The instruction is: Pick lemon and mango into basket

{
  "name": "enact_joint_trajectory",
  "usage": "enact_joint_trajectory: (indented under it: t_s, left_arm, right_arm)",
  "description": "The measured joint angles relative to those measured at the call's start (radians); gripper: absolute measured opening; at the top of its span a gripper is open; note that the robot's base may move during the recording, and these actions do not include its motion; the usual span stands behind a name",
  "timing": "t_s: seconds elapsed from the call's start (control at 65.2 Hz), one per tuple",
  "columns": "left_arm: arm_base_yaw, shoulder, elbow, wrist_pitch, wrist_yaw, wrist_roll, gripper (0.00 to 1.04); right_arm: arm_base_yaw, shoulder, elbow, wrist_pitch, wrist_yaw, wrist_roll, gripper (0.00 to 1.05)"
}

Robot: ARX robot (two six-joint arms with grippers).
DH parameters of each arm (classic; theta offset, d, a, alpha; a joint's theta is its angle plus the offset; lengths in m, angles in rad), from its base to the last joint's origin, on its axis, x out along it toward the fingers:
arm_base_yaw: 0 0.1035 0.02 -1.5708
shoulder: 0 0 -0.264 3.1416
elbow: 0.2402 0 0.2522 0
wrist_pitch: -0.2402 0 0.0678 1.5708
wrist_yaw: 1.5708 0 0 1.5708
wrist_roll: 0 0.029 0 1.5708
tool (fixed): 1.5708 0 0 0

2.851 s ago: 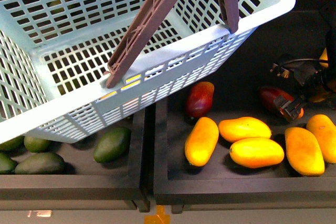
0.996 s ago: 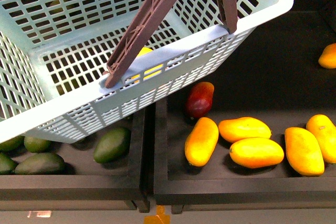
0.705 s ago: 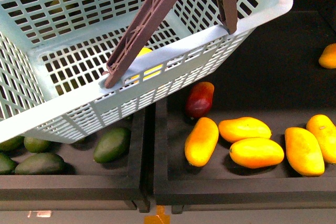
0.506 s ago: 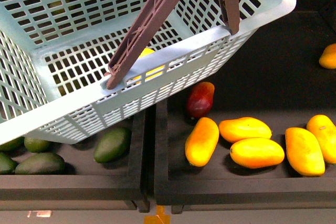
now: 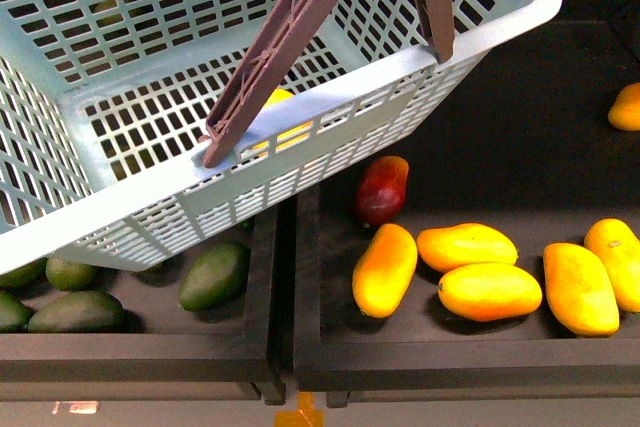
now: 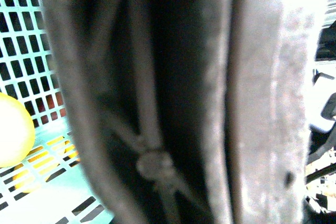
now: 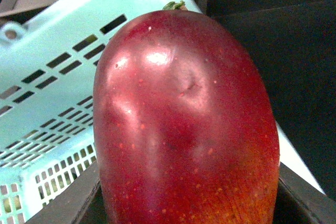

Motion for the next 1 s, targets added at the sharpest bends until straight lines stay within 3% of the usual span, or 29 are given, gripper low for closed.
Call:
enact_joint_trajectory:
  t_s: [0.184, 0.307, 0.552, 0.582, 0.613, 0.674, 0.751, 0.996]
  left_arm:
    - [0.0, 0.0, 0.0, 0.0, -0.001, -0.002, 0.14]
    - [0.0, 0.0, -0.002, -0.001, -0.005, 0.003, 0.14]
    - [0.001, 0.0, -0.004, -0.001, -0.008, 0.004, 0.14]
    - [0.002, 0.0, -0.004, -0.001, -0.008, 0.004, 0.14]
    - [0.001, 0.0, -0.004, -0.001, -0.006, 0.003, 0.14]
    - [-0.003, 0.0, -0.004, -0.001, 0.002, 0.003, 0.14]
    - [-0.006, 0.0, -0.004, -0.001, 0.012, 0.0, 0.14]
    - [-0.001, 0.0, -0.004, -0.001, -0.008, 0.0, 0.14]
  right_arm:
    - [0.008, -0.003, -0.002, 0.019, 0.009, -0.005, 0.97]
    - [-0.024, -0.04, -0.051, 0.062, 0.026, 0.02, 0.96]
    - [-0.193, -0.276, -0.312, 0.134, 0.106, 0.031, 0.96]
    - [-0.2, -0.291, -0.342, 0.185, 0.135, 0.01, 0.93]
    - [-0.209, -0.321, -0.409, 0.338, 0.18, -0.059, 0.86]
    - [-0.222, -0.36, -0.512, 0.535, 0.178, -0.171, 0.76]
    - [-0.236, -0.406, -0.622, 0.666, 0.158, -0.256, 0.64]
    - [-0.29, -0.552, -0.862, 0.755, 0.106, -0.33, 0.25]
